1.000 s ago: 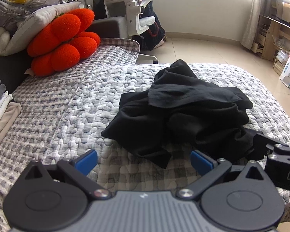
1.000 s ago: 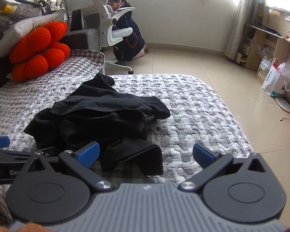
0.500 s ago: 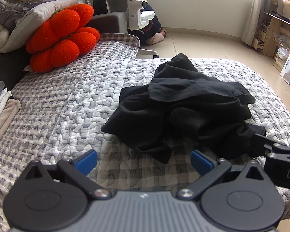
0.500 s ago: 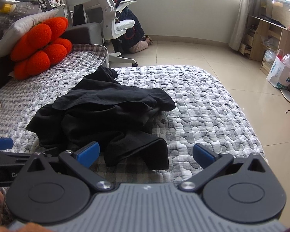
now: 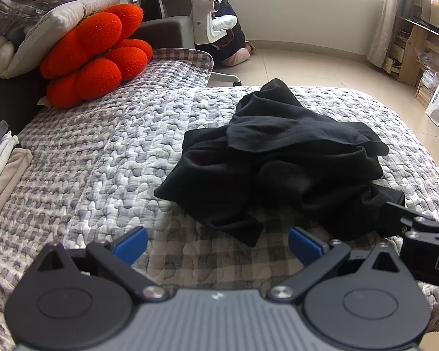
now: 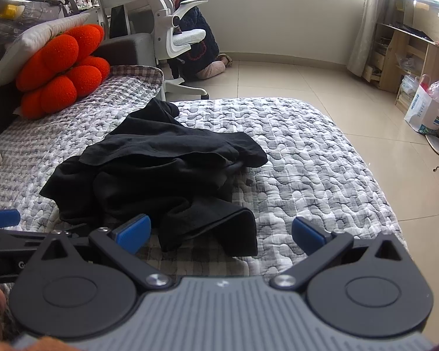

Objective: Fold clothes

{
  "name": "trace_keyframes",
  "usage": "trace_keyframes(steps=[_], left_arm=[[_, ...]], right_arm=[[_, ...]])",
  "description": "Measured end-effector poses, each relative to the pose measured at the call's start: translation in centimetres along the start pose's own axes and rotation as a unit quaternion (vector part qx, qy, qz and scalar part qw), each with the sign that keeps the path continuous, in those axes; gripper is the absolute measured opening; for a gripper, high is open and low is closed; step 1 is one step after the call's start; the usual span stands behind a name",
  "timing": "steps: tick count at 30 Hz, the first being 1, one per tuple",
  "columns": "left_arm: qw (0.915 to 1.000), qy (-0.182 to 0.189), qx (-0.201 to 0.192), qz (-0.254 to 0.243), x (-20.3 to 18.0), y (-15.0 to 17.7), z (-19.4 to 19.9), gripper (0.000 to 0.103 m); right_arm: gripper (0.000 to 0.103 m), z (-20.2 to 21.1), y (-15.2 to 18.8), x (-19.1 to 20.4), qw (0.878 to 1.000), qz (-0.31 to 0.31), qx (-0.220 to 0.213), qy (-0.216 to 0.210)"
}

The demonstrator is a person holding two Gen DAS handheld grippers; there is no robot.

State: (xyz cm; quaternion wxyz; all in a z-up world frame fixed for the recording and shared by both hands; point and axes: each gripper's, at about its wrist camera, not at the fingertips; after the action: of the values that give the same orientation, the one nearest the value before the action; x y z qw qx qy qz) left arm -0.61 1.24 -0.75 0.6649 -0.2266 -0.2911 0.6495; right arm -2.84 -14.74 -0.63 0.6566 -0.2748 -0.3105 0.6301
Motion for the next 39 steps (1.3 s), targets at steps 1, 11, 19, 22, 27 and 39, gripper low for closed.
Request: trace_keyframes(steps=[1, 11, 19, 22, 27, 39], left_arm=[[1.0, -0.001, 0.001, -0.001, 0.0, -0.1, 0.0, 0.103], [1.0, -0.005, 0.005, -0.003, -1.0, -1.1, -0.8, 0.103], [0.9999, -0.01, 0.004, 0.0, -0.8, -1.0, -0.8, 0.103], [0.9999, -0.01, 0.004, 0.0, -0.7, -1.0, -0.8, 0.103], [0.9999, -0.011, 0.004, 0.001, -0.6, -0.9, -0.9, 0.103], [0.9998, -0.02, 0.003, 0.003, -0.1, -0.6, -1.4, 0.103]], right_arm=[[0.103, 0.0, 0.0, 0.0, 1.0, 0.0, 0.0, 0.0], [0.103, -0.3, 0.1, 0.0, 1.0, -0.005, 0.003, 0.003], [0.103, -0.4, 0.0, 0.3, 1.0, -0.005, 0.003, 0.002], [0.103, -0.4, 0.0, 0.4, 1.0, -0.004, 0.004, 0.002], [0.103, -0.6, -0.1, 0.4, 1.0, -0.006, 0.005, 0.003], [0.103, -1.8, -0.4, 0.4, 1.0, -0.018, 0.008, 0.001]])
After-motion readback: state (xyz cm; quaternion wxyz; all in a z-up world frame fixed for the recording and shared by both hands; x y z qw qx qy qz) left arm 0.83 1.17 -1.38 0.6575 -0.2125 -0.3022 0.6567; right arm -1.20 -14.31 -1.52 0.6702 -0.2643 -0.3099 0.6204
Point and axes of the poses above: each gripper's, at about its wrist camera, not at the fingertips, and z roughly against the way its jaws point, x to its left, y to its underside, and after that the axes turned 2 degrees about -y, right-handed
